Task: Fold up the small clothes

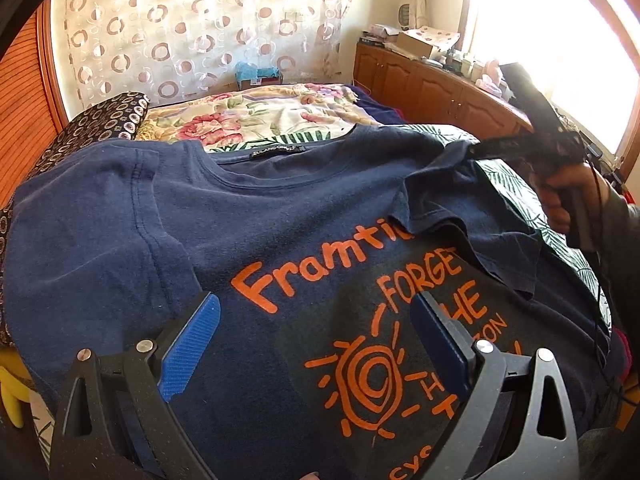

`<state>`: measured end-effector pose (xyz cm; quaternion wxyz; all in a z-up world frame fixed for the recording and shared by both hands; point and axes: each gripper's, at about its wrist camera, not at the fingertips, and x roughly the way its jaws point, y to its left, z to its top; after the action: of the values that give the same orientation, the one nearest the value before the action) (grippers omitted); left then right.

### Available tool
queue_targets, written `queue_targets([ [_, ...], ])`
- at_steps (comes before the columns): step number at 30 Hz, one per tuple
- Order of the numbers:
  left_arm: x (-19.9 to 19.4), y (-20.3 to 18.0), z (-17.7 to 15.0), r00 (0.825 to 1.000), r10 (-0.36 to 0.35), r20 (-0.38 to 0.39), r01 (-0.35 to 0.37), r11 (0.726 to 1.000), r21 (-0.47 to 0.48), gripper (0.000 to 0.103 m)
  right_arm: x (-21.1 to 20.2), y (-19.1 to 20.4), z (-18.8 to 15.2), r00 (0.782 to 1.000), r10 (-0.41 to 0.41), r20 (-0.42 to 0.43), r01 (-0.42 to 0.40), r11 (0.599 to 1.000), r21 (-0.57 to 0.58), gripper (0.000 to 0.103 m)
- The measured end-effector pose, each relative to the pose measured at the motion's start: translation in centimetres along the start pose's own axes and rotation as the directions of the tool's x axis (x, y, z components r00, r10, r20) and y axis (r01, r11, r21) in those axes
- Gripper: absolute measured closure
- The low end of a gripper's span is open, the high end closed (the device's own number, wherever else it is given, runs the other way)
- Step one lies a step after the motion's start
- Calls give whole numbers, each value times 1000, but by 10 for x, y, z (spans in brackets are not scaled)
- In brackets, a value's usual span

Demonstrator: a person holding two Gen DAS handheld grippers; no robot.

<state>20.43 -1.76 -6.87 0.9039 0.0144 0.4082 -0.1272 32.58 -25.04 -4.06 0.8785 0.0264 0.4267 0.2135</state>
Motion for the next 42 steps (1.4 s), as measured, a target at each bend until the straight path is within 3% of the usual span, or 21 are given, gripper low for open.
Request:
queue_targets([
  [2, -1, 3, -1, 1000, 6, -3, -6, 1000, -6, 7, 7, 1, 19, 1000, 24, 8, -24, 1000, -5, 81],
  [3, -1, 5, -2, 1000, 10, -5, -10, 1000, -11, 7, 6, 3, 26, 999, 38, 22, -37, 999, -15, 88],
  [7, -1, 10, -5, 1000, 18, -7, -18, 999, -27, 7, -13, 12, 44, 987, 61, 149, -51, 996, -67, 91],
  [8, -1, 11, -5, 1000, 18, -8, -18, 999, -29, 7, -24, 15, 47, 973, 77, 216, -60, 995, -82, 91],
  [10, 0, 11, -6, 1000, 18, -12, -18, 999, -30, 7, -41, 16, 46, 948, 100, 301, -75, 993, -93, 84],
  [12, 1, 9, -6, 1000, 16, -14, -17, 999, -29, 7, -41, 17, 48, 956, 41, 292, -16, 996, -85, 44],
  [15, 2, 7, -4, 1000, 13, -10, -13, 1000, -24, 7, -36, 14, 42, 963, -33, 267, 60, 994, -94, 44],
  [19, 6, 7, 1, 1000, 7, -8, -7, 1000, -15, 7, -24, 12, 33, 983, -109, 144, 121, 990, -76, 44],
  [24, 8, 4, 30, 999, -36, 27, 36, 999, 10, 7, -13, -1, 10, 987, -150, 56, 154, 986, -62, 44],
  [30, 31, -7, 91, 998, -54, 39, 50, 994, 93, 12, -35, 2, -31, 993, -107, 48, 109, 993, -37, 44],
  [38, 89, -24, 151, 991, -131, -7, 131, 985, 112, 41, -70, 12, -64, 983, -144, 114, 142, 990, 25, 44],
  [42, 123, -35, 166, 991, -120, -57, 127, 984, 126, 45, -67, 13, -70, 980, -165, 114, 162, 986, 34, 44],
])
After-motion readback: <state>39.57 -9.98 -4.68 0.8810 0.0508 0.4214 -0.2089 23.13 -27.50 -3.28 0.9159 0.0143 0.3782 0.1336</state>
